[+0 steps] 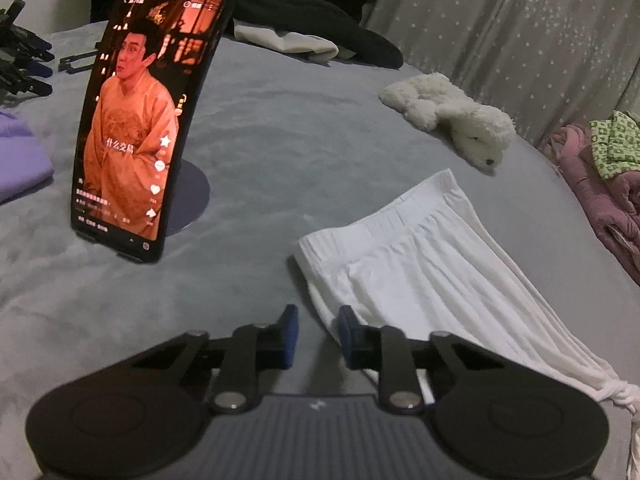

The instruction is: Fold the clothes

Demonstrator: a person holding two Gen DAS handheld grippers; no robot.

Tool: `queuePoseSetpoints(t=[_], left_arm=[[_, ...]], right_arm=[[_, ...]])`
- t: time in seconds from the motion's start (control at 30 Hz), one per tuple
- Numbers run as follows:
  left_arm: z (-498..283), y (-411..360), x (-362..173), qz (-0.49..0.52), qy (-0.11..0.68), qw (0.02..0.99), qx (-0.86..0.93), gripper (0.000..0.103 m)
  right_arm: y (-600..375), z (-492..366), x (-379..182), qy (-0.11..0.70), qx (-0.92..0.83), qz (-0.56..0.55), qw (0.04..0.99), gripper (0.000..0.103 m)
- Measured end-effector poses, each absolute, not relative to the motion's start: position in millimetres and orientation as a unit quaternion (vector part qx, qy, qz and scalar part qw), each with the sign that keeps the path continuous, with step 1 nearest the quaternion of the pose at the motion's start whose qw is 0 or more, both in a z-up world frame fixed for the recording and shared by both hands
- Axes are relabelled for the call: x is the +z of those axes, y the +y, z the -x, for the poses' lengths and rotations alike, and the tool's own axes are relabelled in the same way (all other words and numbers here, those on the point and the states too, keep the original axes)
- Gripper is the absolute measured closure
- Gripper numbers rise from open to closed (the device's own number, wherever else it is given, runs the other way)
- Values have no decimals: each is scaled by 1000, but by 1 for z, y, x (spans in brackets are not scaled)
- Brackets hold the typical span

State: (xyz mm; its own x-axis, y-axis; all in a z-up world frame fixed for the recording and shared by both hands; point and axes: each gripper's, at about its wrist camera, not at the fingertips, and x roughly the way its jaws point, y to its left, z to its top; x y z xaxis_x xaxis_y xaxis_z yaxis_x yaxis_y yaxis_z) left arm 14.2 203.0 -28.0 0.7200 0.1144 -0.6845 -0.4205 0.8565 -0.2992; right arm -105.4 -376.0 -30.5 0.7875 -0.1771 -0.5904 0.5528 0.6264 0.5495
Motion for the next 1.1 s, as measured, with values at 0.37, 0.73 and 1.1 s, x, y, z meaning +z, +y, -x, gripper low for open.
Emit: queuePoseSetpoints(t=[0.37,0.73,1.1], left_arm=[[-15,201,-29,213,347,903,134,102],[12,209,-9,230,313,912,131,103],[33,238,-18,239,368,890,122,103]], right_arm=[[-373,96,-32,270,-250,-346,863,66],[-361,92,-27,257,-269,-257,892,103],[-393,117,-29,265,-237,-316,880,88]])
